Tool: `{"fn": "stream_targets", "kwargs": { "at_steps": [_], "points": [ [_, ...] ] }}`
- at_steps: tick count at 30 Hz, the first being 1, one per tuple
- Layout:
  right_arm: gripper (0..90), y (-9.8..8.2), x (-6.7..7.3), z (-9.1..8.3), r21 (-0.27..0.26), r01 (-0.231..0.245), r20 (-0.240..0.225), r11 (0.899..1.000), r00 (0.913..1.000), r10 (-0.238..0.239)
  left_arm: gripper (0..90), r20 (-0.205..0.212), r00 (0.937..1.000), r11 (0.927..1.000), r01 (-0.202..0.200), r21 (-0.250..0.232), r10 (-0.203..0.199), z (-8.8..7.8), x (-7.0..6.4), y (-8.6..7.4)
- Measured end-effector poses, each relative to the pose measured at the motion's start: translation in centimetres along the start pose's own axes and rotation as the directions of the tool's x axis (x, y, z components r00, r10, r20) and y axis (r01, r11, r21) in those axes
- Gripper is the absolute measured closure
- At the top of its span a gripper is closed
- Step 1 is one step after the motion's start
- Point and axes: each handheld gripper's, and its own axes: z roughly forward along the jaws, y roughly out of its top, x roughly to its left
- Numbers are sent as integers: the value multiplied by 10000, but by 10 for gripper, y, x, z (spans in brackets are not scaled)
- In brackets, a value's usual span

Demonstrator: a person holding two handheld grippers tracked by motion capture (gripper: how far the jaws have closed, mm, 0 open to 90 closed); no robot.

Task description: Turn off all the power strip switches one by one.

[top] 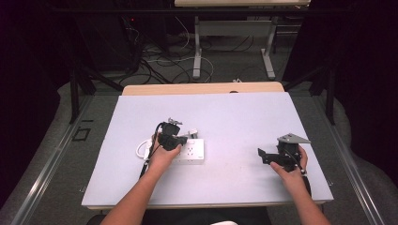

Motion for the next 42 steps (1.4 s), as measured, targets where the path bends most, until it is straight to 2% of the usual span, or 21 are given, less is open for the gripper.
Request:
{"fn": "stream_targets", "kwargs": {
  "at_steps": [4,5,9,13,16,20,23,28,34,35,36,41,42],
  "points": [
    [58,0,0,0,44,11,81,10000,10000,-11,900,82,9999,9999,-134,-70,135,1,-4,2],
    [52,0,0,1,34,9,50,10000,10000,-9,900,60,10000,10000,-28,-50,29,1,-6,3],
    [2,-1,1,1,151,137,-67,9998,9999,-136,900,133,9997,9998,-201,-34,202,2,-10,5],
    [0,-1,2,2,243,140,-107,9996,9998,-138,900,215,9996,9998,-161,-142,164,5,-14,7],
    [0,-1,2,2,246,129,-120,9996,9998,-126,900,256,9992,9995,-294,-85,297,7,-15,8],
    [0,-1,1,2,289,139,-89,9995,9999,-137,900,283,9994,9998,-188,-31,189,12,-20,9],
    [0,-1,1,2,285,114,-136,9995,9998,-111,900,270,9993,9997,-263,12,263,15,-21,11],
    [0,-2,2,2,339,136,-94,9993,9999,-133,900,277,9994,9998,-217,15,217,19,-21,12],
    [0,-2,2,4,378,199,-280,9991,9994,-188,900,271,9994,9997,-220,-42,221,19,-20,12],
    [0,-2,2,4,372,215,-270,9991,9994,-205,900,283,9995,9999,-107,-36,108,19,-21,12],
    [0,-2,2,3,365,204,-265,9991,9995,-194,900,239,9994,9997,-233,-7,233,19,-20,12],
    [0,-2,2,3,351,149,-245,9993,9996,-140,900,200,9998,10000,-81,-52,82,18,-19,12],
    [0,-2,2,3,349,146,-253,9993,9996,-137,900,161,9997,9998,-183,20,183,18,-18,12]
  ]
}}
